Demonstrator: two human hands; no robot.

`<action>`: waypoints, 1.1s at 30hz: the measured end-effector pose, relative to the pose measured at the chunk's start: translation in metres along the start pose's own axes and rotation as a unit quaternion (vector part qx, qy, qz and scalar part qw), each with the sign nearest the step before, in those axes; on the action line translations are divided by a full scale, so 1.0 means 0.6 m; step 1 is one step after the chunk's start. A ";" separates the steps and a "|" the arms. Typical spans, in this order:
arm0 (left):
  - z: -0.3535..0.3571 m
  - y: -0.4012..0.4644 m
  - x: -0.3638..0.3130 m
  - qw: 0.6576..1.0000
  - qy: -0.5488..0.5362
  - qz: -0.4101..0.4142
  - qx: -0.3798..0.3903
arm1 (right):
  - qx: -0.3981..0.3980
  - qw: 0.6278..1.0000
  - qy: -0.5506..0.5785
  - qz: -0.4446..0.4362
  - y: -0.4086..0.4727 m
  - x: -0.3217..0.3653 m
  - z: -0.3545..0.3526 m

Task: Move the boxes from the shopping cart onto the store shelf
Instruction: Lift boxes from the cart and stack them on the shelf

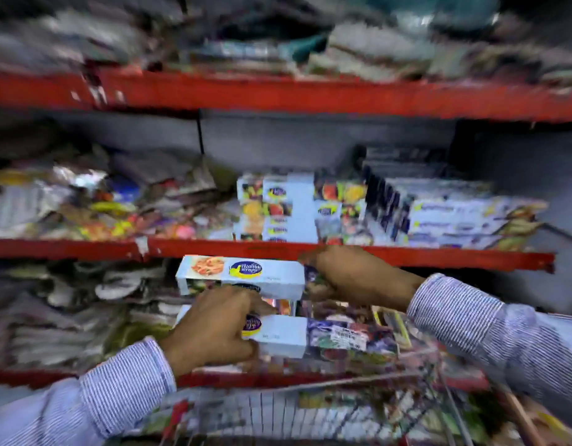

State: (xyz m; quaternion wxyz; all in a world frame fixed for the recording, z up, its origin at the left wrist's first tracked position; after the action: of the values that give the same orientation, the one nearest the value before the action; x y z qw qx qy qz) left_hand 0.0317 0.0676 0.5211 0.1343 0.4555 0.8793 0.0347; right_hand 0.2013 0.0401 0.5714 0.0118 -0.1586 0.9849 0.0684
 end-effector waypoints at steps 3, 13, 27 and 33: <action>-0.072 0.036 0.002 1.000 -0.011 -0.011 -0.019 | -0.033 0.999 -0.032 -0.001 0.018 -0.016 -0.065; -0.183 0.152 0.008 0.998 -0.031 -0.036 -0.035 | -0.063 0.993 -0.046 0.092 0.136 -0.196 -0.079; -0.140 0.237 0.061 0.998 -0.034 -0.052 -0.012 | -0.008 0.987 0.041 0.158 0.223 -0.286 0.035; -0.129 0.261 0.076 0.998 -0.036 -0.052 -0.009 | -0.115 0.974 0.074 0.182 0.215 -0.299 0.016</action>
State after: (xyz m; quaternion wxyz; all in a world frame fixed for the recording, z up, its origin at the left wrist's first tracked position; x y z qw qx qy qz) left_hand 0.1099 0.2007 0.6148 0.1718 0.4092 0.8959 0.0195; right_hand 0.3313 0.2184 0.5866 -0.0918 0.0189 0.9809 0.1705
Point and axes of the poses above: each hand's wrist, its own y-axis towards the middle knuckle, its own z-axis out of the palm, x = y × z, the point moved 6 cm from there along y, towards the middle knuckle, and after that the axes turned 2 degrees about -y, right-handed, at the moved point
